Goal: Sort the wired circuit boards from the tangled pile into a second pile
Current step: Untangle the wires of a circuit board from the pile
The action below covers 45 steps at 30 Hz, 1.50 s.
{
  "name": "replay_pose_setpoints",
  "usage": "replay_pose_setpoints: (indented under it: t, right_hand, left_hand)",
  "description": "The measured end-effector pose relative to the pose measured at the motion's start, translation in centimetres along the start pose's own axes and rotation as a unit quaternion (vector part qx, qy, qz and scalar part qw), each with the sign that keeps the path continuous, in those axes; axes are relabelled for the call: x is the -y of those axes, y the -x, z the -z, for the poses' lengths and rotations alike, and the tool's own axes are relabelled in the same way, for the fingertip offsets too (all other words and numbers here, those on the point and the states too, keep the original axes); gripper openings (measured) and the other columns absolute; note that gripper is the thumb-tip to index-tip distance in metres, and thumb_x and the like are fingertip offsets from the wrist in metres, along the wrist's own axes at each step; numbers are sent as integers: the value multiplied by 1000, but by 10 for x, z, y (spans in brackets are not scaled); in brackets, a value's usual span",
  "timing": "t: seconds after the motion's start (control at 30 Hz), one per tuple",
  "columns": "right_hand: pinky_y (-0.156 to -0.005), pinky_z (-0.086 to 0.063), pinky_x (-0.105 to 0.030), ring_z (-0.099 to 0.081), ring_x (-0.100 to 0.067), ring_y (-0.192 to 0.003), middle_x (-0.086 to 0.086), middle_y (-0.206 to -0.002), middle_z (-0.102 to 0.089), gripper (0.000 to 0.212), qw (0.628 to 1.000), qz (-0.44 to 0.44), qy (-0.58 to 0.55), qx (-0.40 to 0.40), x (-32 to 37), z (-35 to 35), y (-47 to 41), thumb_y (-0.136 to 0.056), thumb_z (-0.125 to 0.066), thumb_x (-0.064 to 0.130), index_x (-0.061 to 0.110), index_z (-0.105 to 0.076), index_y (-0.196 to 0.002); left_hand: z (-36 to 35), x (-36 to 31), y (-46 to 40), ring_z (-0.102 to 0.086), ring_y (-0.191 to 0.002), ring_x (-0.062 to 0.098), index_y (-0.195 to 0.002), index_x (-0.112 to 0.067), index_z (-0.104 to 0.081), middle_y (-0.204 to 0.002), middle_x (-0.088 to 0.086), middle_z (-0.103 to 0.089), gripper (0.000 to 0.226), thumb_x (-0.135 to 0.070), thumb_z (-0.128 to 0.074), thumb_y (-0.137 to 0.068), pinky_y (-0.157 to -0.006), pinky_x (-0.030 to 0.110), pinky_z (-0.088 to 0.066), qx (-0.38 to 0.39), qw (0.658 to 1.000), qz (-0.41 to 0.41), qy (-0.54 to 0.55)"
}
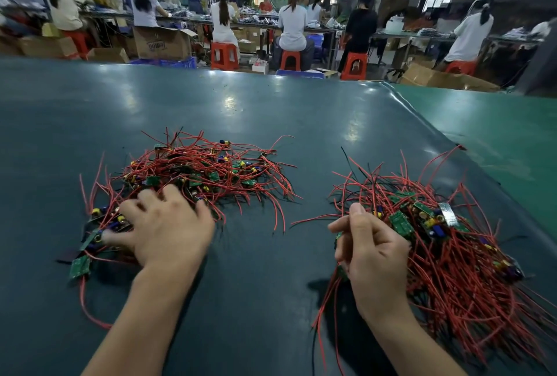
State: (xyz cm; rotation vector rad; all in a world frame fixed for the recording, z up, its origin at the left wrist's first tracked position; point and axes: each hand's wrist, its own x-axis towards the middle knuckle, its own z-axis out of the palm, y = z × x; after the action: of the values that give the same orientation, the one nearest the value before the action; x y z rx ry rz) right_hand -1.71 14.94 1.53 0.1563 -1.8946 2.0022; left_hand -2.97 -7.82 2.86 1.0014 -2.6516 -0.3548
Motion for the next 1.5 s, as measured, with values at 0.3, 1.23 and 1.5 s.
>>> replay_pose_setpoints:
  t: [0.3, 1.23, 1.5]
  right_hand:
    - [-47, -34, -17, -43, -13, -40, -5, -43, -48, 43, 1000, 10, 15, 9, -3, -3, 1, -94, -49, 40, 15, -67, -64]
    - [-55, -44, -17, -61, -12, -59, 1, -68, -63, 20, 994, 12, 80, 75, -12, 0, -5, -94, -64, 18, 37, -70, -91]
    - [-78, -48, -16, -62, -2, -82, 16, -85, -67, 27, 953, 138, 187, 192, -10, -1, -3, -86, -72, 11, 24, -75, -109]
  left_hand:
    - [-11, -17, 26, -40, -125, 38, -136, -8, -44, -137, 19, -46, 52, -40, -49, -95, -98, 43, -39, 28, 993, -105, 41]
    - [-8, -37, 38, -70, -63, 15, -94, -2, -65, -77, 7, -74, 9, 3, -60, -90, -58, 21, -56, 238, 668, -53, 703]
    - [-18, -40, 54, -54, -47, 11, -92, 0, -67, -63, 7, -67, 7, 5, -62, -89, -47, 17, -45, 366, 716, -144, 577]
